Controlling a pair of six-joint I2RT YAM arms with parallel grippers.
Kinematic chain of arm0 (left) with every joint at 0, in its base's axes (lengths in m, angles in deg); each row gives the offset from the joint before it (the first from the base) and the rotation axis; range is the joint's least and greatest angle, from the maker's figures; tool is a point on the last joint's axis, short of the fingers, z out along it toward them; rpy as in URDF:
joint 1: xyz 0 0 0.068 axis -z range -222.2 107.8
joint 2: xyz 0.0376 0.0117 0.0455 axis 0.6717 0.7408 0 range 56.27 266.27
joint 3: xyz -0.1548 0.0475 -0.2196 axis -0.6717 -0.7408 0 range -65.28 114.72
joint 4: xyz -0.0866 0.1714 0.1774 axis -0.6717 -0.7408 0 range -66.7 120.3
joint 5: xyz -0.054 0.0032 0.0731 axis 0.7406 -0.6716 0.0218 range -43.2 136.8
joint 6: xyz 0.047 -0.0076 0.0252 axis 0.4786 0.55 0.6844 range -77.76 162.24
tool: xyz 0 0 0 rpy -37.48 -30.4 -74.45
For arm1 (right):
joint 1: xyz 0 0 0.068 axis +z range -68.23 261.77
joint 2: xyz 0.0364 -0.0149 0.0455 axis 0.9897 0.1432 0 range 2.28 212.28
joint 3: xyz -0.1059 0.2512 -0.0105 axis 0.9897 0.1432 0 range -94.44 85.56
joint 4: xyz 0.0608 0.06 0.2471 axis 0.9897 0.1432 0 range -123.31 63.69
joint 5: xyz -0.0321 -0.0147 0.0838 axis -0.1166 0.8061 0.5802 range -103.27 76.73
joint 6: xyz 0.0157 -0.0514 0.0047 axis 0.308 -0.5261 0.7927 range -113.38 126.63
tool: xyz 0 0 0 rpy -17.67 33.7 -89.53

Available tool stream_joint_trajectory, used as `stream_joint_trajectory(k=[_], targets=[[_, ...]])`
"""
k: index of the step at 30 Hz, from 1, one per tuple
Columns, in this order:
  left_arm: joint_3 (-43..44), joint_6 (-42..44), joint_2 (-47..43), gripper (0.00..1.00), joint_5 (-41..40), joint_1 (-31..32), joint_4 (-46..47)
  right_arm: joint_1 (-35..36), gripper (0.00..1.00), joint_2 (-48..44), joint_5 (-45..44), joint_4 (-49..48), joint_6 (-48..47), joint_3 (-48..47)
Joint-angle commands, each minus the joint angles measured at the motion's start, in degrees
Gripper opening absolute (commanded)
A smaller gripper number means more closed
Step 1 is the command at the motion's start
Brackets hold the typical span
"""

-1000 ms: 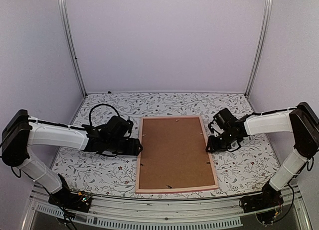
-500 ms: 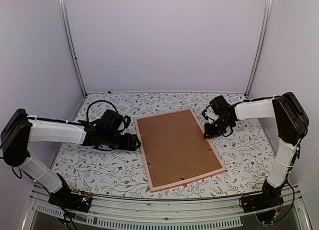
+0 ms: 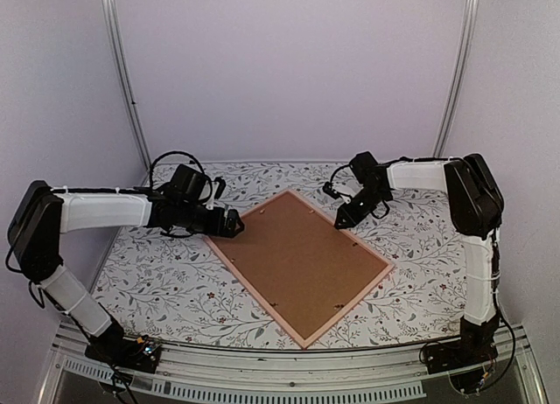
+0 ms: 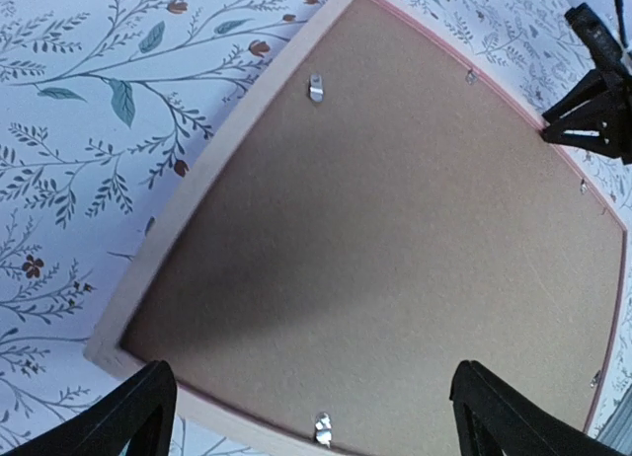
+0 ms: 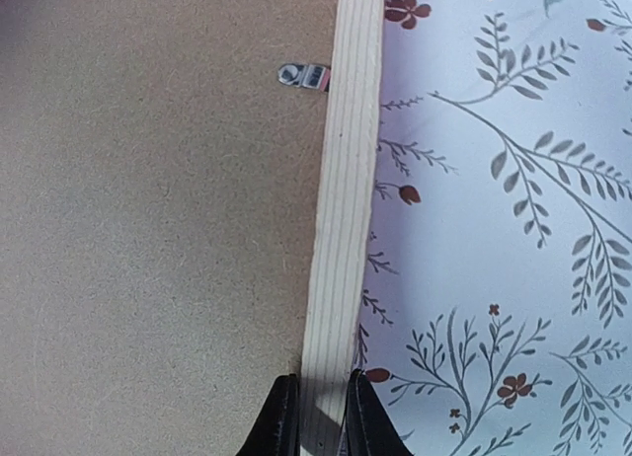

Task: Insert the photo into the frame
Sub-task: Rotate the photo frame at the center of the board.

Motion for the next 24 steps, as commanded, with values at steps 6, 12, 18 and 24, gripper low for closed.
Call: stream_joint_trajectory(k=[6,12,18,24], targets=[[9.8,7.6,13.6,0.99,-1.4,-5.6,-4.6,-0.9,0.31,6.8,7.5,12.2,-13.0,-13.3],[14.8,11.3,20.8,0.94,-2.7,-7.0,-4.4,-2.4,0.54,3.6,11.7,7.7,-9.1,-12.0],[18.7,12.8,25.9,0.87,-2.6,-8.1,-4.0,-3.1,0.70,-3.1,5.8,1.6,-0.7,-5.3],[19.9,12.2,28.5,0.65,-2.0,-8.2,-3.2,-3.6,0.73,-10.5,-5.1,1.6,10.9,4.4]])
